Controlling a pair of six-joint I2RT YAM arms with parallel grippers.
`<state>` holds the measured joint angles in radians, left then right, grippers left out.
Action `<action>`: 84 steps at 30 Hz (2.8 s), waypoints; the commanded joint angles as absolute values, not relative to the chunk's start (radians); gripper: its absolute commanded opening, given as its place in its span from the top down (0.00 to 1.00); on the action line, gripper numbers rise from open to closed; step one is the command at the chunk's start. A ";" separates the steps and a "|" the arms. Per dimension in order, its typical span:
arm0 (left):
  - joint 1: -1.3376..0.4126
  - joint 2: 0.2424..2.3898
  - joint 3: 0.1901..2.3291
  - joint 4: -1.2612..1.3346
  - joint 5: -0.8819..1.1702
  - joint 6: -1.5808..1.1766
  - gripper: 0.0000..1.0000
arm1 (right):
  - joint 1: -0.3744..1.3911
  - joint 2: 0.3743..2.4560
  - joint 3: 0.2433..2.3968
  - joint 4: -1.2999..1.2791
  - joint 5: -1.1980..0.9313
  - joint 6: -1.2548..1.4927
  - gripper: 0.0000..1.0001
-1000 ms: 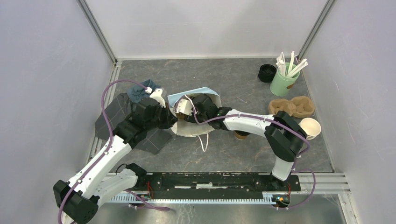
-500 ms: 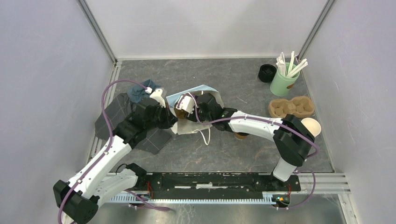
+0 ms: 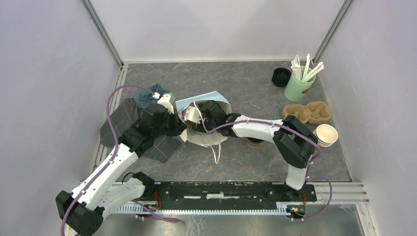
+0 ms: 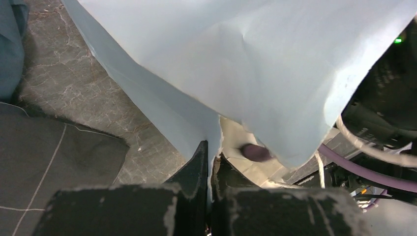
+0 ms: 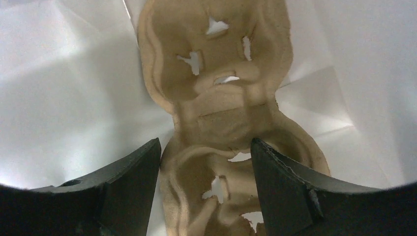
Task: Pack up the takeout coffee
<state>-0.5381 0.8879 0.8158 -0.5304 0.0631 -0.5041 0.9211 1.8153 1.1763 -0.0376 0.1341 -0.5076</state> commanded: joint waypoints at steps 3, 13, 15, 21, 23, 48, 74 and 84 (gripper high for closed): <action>-0.541 0.874 0.815 -0.525 0.108 -0.538 0.98 | 0.921 1.900 1.264 -0.076 0.192 -0.542 0.28; -0.541 0.868 0.817 -0.549 0.078 -0.539 0.98 | 0.931 1.865 1.265 -0.051 0.252 -0.595 0.78; -0.541 0.867 0.819 -0.555 0.064 -0.537 0.98 | 0.931 1.837 1.262 -0.045 0.228 -0.594 0.84; -0.540 0.868 0.823 -0.558 0.049 -0.538 0.98 | 0.931 1.765 1.209 -0.007 0.118 -0.643 1.00; -0.540 0.870 0.826 -0.557 0.049 -0.538 0.98 | 0.931 1.751 1.196 -0.008 0.098 -0.657 1.00; -0.540 0.831 0.811 -0.566 0.015 -0.611 0.98 | 0.942 1.700 1.224 -0.174 0.138 -0.426 0.34; -0.540 0.908 0.854 -0.566 0.080 -0.597 0.98 | 0.947 1.842 1.205 0.116 0.279 -0.593 0.62; -0.540 0.896 0.869 -0.567 0.019 -0.611 0.98 | 0.932 1.803 1.202 0.145 0.273 -0.601 0.55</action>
<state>-0.5297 0.9070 0.8261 -0.5713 0.0017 -0.5747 0.9394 1.8996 1.2201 0.0944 0.2352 -0.5751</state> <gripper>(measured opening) 0.024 0.400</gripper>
